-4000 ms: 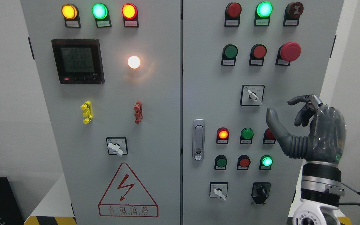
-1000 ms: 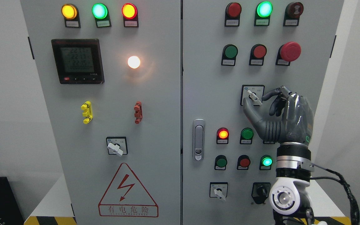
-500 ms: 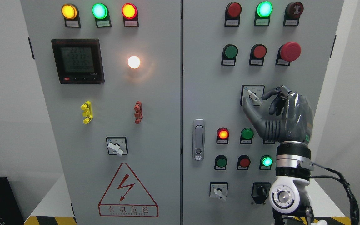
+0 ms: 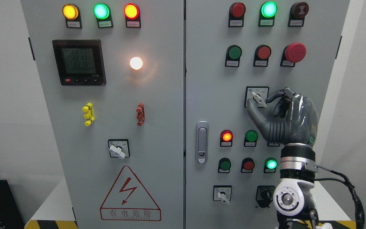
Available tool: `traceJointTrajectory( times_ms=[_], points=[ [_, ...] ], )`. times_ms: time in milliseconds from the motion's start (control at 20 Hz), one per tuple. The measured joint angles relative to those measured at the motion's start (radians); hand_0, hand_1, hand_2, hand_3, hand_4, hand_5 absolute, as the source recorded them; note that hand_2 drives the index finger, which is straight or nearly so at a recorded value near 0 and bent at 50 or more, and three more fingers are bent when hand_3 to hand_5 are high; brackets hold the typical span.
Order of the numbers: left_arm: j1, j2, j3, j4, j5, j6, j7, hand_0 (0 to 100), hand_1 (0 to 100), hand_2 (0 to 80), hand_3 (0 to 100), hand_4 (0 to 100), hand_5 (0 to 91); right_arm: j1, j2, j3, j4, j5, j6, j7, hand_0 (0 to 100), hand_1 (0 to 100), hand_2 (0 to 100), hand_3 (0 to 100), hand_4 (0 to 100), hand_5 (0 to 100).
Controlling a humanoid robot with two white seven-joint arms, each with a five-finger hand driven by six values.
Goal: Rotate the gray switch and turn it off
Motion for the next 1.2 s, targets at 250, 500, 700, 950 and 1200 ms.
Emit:
traceJointTrajectory(
  times_ms=[250, 500, 700, 950, 1200],
  points=[
    [0.0, 0.0, 0.0, 0.0, 0.0, 0.001, 0.0, 12, 39, 0.0, 0, 0, 0.0, -0.005, 0.0, 0.0, 0.004, 0.0, 0.001, 0.001, 9, 46, 62, 97, 100, 100],
    [0.0, 0.0, 0.0, 0.0, 0.0, 0.001, 0.0, 12, 39, 0.0, 0, 0, 0.0, -0.007, 0.0, 0.0, 0.006, 0.0, 0.001, 0.001, 9, 46, 63, 97, 100, 100],
    [0.0, 0.0, 0.0, 0.0, 0.0, 0.001, 0.0, 12, 39, 0.0, 0, 0, 0.0, -0.009, 0.0, 0.0, 0.007, 0.001, 0.001, 0.002, 10, 45, 64, 98, 100, 100],
    [0.0, 0.0, 0.0, 0.0, 0.0, 0.001, 0.0, 12, 39, 0.0, 0, 0, 0.0, -0.01, 0.0, 0.0, 0.008, 0.001, 0.001, 0.002, 13, 45, 64, 98, 100, 100],
    [0.0, 0.0, 0.0, 0.0, 0.0, 0.002, 0.0, 12, 39, 0.0, 0, 0, 0.0, -0.01, 0.0, 0.0, 0.008, 0.002, 0.001, 0.002, 20, 45, 65, 99, 100, 100]
  ],
)
